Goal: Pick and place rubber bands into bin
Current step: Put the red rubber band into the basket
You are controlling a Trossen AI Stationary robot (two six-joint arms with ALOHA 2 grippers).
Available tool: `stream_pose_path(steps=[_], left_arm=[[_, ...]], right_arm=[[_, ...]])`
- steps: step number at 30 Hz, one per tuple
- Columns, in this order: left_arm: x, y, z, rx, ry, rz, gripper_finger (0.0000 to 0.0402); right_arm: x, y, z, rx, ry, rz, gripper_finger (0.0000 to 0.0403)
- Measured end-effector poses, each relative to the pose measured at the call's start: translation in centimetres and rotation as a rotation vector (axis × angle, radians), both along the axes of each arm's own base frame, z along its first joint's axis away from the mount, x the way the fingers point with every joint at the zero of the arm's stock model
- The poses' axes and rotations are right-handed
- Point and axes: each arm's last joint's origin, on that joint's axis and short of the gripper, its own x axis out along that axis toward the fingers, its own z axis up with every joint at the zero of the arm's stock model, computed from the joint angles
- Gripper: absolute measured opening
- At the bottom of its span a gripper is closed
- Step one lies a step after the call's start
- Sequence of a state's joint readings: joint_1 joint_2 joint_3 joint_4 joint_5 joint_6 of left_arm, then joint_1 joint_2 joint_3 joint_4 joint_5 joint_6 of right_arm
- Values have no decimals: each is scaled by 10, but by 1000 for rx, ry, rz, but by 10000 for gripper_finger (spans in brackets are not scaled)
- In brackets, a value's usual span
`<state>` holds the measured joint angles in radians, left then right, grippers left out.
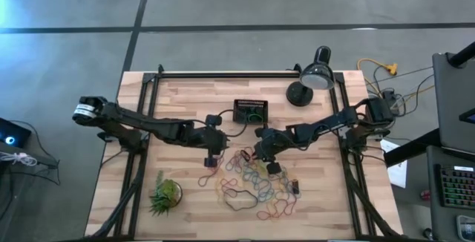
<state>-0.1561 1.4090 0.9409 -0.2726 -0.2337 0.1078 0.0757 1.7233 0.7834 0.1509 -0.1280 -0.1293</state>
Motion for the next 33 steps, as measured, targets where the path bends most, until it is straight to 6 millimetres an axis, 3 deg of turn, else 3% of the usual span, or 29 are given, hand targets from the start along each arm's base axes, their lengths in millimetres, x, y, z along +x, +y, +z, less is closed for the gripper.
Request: stream_pose_path(steps=[14,33], left_arm=[[-1,-10,0,-3,0,-38,91],[-1,-10,0,-1,-3,-36,91]], right_arm=[[5,-4,-15,38,26,-55,62],[6,-5,-15,99,36,-99,63]])
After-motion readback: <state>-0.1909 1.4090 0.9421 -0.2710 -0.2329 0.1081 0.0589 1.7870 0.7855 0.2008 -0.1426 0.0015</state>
